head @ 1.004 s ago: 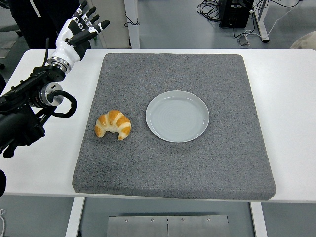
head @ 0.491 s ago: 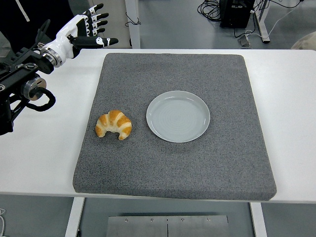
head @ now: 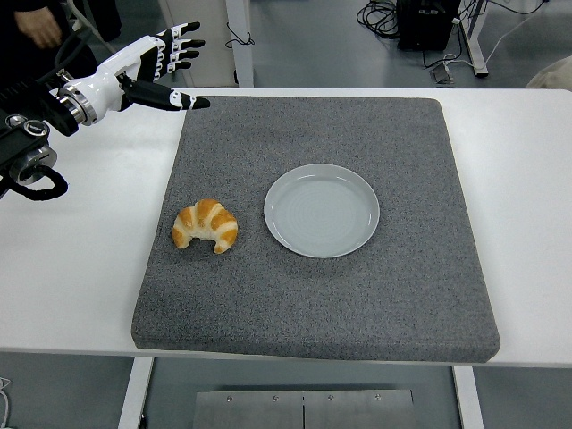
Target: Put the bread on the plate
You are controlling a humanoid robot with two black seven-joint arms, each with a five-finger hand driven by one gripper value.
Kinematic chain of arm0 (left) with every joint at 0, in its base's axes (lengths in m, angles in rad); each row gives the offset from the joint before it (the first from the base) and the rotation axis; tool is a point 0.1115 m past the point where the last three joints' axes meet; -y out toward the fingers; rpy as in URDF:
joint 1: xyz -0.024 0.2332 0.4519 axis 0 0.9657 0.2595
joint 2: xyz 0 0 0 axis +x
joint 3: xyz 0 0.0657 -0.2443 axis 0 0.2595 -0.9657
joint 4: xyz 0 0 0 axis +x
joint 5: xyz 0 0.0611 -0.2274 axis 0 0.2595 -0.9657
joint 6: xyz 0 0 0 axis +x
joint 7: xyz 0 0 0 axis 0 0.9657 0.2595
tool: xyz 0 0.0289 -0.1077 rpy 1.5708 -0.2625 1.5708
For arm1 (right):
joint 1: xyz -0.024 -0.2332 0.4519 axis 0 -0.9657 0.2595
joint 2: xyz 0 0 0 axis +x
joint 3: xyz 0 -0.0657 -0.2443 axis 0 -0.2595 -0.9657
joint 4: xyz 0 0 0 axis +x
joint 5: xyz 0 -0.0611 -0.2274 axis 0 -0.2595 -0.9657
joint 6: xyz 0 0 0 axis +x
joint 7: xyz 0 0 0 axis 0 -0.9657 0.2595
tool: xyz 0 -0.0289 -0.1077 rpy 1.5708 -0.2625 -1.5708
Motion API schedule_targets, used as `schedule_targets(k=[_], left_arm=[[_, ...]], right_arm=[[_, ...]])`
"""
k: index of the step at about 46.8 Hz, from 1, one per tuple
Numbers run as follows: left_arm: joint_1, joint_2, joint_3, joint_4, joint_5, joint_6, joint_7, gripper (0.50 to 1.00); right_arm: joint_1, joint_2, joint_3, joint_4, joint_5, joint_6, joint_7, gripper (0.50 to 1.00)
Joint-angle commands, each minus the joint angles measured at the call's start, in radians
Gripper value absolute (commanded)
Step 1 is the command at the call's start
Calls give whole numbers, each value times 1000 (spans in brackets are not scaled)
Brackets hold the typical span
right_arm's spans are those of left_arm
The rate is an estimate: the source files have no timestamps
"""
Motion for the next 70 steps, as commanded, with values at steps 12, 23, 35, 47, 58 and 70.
schedule_targets(k=[12,23,35,47,58,70], left_arm=[[22,143,0,-229,190,5,11,969],[37,175,-2,-274,287,39,33,971],[36,192,63,-333,296,160,37,971],[31,227,175,-436,295,396,37,971],[30,239,201,-482,296,384,77,971],[27,308,230,-560,396,345,126,971]], right_arm=[[-1,0,0,0,0,0,0,1000],[1,0,0,0,0,0,0,1000],[1,0,0,0,0,0,0,1000],[-1,0,0,0,0,0,0,1000],[-1,0,0,0,0,0,0,1000],[-1,0,0,0,0,0,0,1000]])
